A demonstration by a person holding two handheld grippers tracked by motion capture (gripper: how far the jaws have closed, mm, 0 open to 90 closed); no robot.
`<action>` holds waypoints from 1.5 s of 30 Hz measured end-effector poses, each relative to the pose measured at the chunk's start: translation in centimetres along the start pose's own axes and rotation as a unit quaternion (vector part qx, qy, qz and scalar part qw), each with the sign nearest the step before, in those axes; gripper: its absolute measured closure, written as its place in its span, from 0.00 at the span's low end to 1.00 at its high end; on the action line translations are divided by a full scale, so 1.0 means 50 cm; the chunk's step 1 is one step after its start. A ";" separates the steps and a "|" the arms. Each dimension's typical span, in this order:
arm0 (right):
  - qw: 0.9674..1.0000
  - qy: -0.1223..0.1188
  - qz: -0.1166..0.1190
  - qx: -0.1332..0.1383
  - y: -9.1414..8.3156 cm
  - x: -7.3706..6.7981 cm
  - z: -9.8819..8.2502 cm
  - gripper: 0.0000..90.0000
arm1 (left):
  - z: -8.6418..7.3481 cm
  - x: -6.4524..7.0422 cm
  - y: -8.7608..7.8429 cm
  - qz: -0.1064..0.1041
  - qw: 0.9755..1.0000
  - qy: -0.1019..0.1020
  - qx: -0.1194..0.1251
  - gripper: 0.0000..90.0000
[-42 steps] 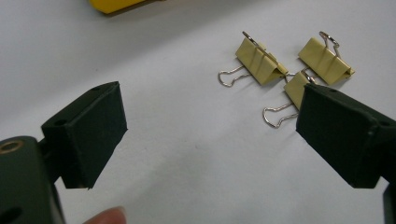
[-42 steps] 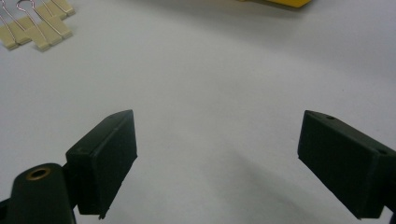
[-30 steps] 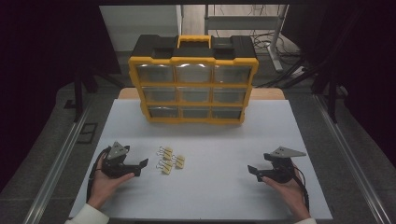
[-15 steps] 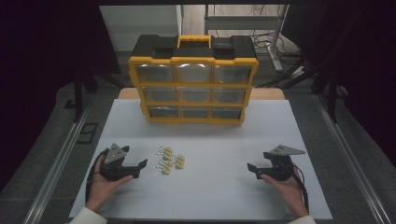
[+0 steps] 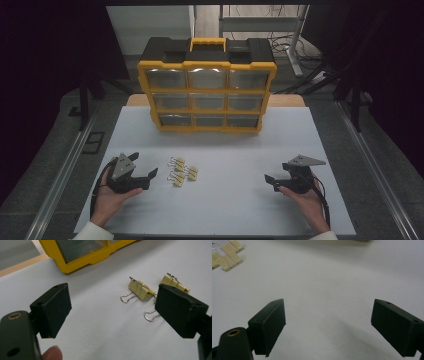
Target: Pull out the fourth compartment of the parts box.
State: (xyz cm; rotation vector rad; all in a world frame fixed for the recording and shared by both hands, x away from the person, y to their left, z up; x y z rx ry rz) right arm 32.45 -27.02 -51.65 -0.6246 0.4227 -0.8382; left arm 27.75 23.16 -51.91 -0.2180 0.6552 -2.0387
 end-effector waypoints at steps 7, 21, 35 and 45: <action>1.000 0.000 -0.003 0.001 0.001 0.002 0.001 0.14 | 0.000 0.004 -0.005 0.011 1.000 0.020 0.000 0.15; 1.000 -0.002 -0.005 -0.001 0.007 0.005 0.004 0.15 | 0.002 0.019 -0.011 0.034 0.995 0.089 -0.004 0.15; 1.000 -0.007 -0.004 -0.005 0.010 0.002 0.004 0.15 | 0.001 0.024 -0.011 0.051 0.992 0.117 0.001 0.15; 1.000 -0.010 -0.007 -0.008 0.010 0.000 0.001 0.15 | 0.006 0.030 -0.011 0.064 0.988 0.141 0.007 0.15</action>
Point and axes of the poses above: each handheld gripper's, and its own axes: y roughly forward along the jaws, z roughly out of its top, x roughly to its right, the point moved 2 cm from there along y, roughly forward along the jaws, and after that the axes turned 2 degrees about -x, right-handed, at the moved point
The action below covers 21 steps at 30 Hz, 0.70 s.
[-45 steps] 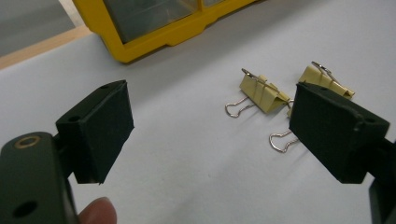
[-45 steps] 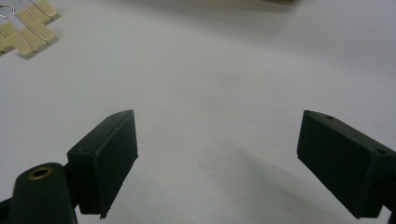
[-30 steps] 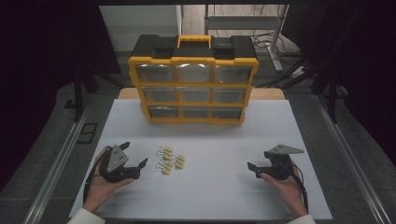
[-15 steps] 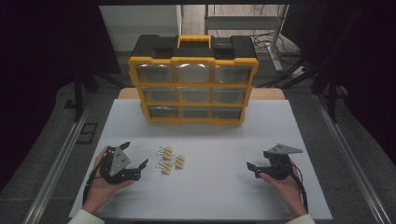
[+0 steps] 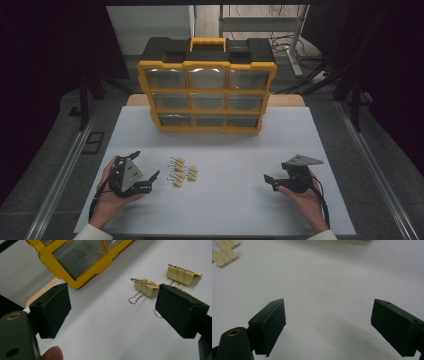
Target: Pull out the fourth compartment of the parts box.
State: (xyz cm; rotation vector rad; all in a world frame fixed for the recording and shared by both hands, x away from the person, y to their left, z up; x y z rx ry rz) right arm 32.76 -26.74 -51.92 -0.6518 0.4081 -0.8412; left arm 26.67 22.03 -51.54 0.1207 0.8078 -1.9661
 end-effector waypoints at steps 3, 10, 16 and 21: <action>1.000 0.000 -0.001 0.000 0.000 -0.001 -0.001 0.15 | 0.001 0.002 0.001 0.004 1.000 0.011 -0.001 0.15; 1.000 -0.001 -0.003 0.001 0.000 -0.001 -0.001 0.15 | 0.001 0.005 0.002 0.008 1.000 0.024 0.001 0.14; 1.000 -0.004 -0.004 -0.001 0.002 -0.002 -0.001 0.15 | 0.001 0.006 0.001 0.014 0.999 0.032 0.001 0.14; 1.000 -0.004 -0.006 -0.001 0.002 -0.002 -0.001 0.15 | 0.005 0.006 0.001 0.020 0.999 0.047 0.003 0.15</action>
Point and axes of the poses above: each handheld gripper's, and its own axes: y roughly forward along the jaws, z roughly out of its top, x roughly to its right, the point moved 2 cm from there along y, roughly forward along the jaws, and after that the axes turned 2 degrees about -x, right-handed, at the moved point
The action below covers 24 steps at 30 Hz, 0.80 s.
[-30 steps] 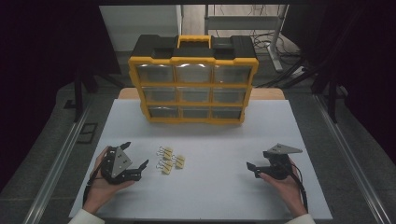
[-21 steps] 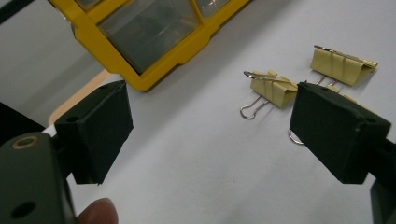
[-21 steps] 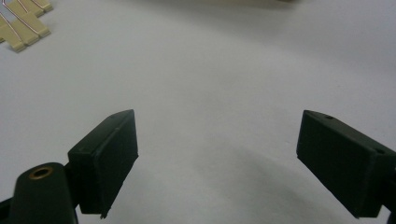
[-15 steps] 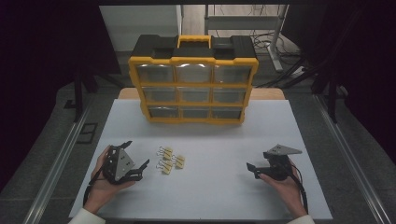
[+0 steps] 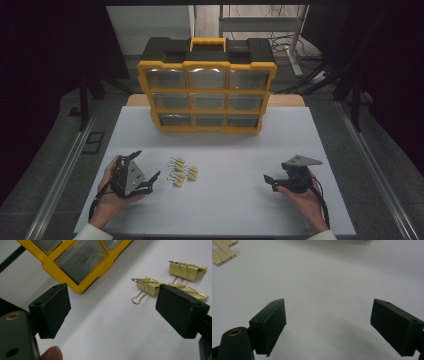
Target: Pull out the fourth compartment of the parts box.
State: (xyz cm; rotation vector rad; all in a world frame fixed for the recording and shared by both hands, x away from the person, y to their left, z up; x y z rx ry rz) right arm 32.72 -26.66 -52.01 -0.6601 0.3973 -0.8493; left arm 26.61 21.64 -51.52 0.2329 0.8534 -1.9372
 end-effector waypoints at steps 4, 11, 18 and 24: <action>1.000 -0.002 0.000 -0.001 0.001 -0.002 0.000 0.15 | 0.006 0.000 -0.002 0.011 1.000 0.018 -0.002 0.15; 1.000 -0.004 0.000 -0.002 0.002 -0.002 0.000 0.15 | 0.020 0.003 -0.005 0.021 0.999 0.040 -0.001 0.15; 1.000 -0.006 0.001 -0.003 0.003 -0.002 0.000 0.15 | 0.033 -0.005 -0.005 0.031 0.998 0.051 -0.003 0.15; 1.000 -0.005 -0.002 -0.004 0.003 -0.002 0.000 0.15 | 0.047 -0.016 -0.004 0.036 0.998 0.056 0.000 0.15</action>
Point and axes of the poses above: each handheld gripper's, and its own axes: y roughly forward along the jaws, z roughly out of its top, x roughly to its right, the point moved 2 cm from there along y, roughly forward along the jaws, and after that the axes turned 2 degrees about -x, right-handed, at the moved point
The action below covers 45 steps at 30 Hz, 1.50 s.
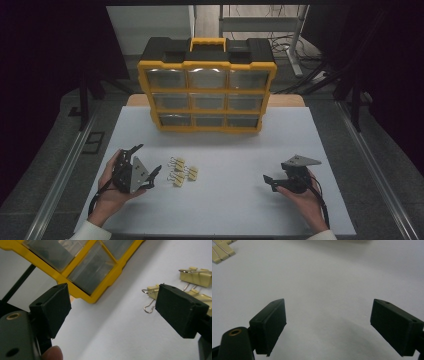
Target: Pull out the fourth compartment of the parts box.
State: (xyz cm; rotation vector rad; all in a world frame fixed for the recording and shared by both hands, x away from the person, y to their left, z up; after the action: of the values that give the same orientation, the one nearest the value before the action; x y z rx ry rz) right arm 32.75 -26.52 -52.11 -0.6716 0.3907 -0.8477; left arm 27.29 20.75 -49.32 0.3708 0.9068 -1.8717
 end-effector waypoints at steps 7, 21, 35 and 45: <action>1.000 -0.001 -0.003 0.003 -0.003 -0.001 0.000 0.16 | 0.014 -0.007 0.004 0.000 1.000 0.013 0.002 0.15; 1.000 -0.002 -0.002 -0.002 0.000 -0.001 -0.001 0.16 | 0.020 -0.022 0.016 0.007 1.000 0.006 -0.006 0.15; 1.000 -0.003 -0.004 -0.003 0.000 -0.001 -0.001 0.16 | 0.043 -0.034 0.026 0.007 1.000 0.015 0.003 0.15; 1.000 -0.004 -0.005 -0.004 0.001 -0.001 -0.001 0.16 | 0.057 -0.043 0.032 0.013 1.000 0.020 0.008 0.15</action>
State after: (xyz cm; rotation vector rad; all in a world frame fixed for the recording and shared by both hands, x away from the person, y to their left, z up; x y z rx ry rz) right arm 32.70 -26.50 -52.17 -0.6838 0.3850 -0.8526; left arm 30.07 19.71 -46.78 0.4282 0.9104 -1.8540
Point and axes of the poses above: each handheld gripper's, and its own axes: y roughly forward along the jaws, z roughly out of its top, x roughly to its right, the point moved 2 cm from there along y, roughly forward along the jaws, and after that the axes turned 2 degrees about -x, right-handed, at the moved point
